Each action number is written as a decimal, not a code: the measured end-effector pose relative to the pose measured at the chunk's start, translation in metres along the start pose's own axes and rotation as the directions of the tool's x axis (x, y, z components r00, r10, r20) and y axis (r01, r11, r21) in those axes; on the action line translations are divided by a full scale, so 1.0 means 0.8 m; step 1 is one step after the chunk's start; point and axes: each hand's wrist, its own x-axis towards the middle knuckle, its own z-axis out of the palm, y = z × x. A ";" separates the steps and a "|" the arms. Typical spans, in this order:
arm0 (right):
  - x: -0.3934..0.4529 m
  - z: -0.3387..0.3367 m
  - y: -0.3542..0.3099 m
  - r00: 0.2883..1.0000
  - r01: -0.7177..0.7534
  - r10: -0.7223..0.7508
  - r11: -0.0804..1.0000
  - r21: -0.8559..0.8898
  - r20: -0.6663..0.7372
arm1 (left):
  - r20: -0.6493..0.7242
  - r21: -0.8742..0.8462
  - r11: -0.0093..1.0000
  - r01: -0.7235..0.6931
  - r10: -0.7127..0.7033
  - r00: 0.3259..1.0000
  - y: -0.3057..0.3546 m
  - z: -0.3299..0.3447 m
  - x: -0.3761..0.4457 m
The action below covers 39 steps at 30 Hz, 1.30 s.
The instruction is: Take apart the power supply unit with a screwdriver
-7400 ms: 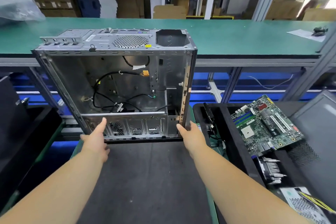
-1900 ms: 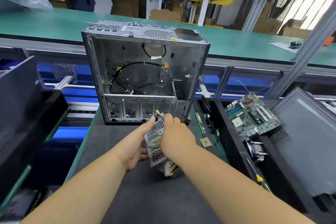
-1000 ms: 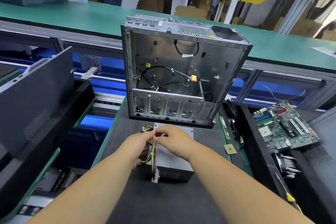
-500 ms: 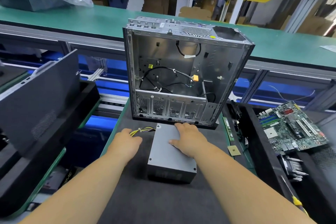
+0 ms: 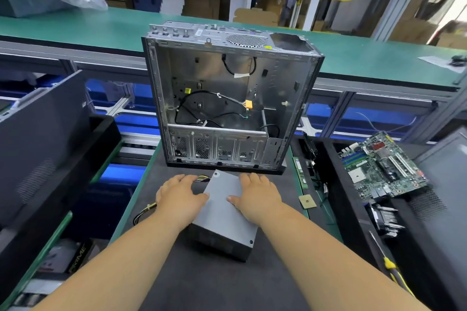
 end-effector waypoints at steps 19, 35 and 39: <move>-0.003 -0.146 -0.035 0.594 0.252 0.006 0.948 0.193 -0.804 | -0.167 -0.201 0.950 -0.239 0.208 0.964 0.024 -0.059 0.031; 0.104 -0.123 -0.025 0.882 -0.043 0.146 0.972 0.232 -0.447 | -0.065 -0.260 0.936 -0.235 0.226 0.972 -0.015 -0.063 0.080; 0.122 -0.104 -0.028 0.941 -0.085 0.106 0.993 0.077 -0.321 | -0.048 -0.272 0.935 -0.226 0.222 0.974 -0.025 -0.058 0.087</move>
